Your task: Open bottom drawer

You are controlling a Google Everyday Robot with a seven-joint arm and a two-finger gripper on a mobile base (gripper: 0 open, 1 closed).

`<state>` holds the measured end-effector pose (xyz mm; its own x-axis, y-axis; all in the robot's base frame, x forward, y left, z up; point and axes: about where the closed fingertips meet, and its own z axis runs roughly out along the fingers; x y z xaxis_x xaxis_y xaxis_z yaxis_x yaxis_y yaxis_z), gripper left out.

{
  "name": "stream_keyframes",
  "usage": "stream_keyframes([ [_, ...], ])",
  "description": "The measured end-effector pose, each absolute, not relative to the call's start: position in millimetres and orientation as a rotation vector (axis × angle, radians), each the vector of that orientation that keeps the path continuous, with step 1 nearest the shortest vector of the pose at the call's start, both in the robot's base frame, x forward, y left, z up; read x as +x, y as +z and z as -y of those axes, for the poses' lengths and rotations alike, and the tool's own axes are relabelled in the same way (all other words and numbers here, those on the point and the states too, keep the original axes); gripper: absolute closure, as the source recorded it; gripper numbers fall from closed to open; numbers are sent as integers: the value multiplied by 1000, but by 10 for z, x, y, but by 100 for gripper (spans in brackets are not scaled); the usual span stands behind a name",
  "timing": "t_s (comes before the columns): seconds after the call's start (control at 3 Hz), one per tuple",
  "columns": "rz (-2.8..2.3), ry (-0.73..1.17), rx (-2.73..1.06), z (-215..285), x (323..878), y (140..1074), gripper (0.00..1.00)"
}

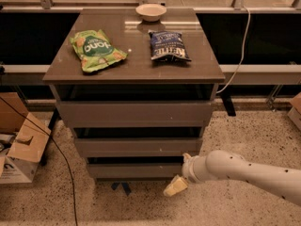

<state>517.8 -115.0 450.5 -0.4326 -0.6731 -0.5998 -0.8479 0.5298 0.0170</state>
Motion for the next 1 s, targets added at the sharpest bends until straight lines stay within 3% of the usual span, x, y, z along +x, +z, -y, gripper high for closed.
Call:
stream_keyframes([
  [1.0,-2306,557,-1215,1453,5323,3714,0],
])
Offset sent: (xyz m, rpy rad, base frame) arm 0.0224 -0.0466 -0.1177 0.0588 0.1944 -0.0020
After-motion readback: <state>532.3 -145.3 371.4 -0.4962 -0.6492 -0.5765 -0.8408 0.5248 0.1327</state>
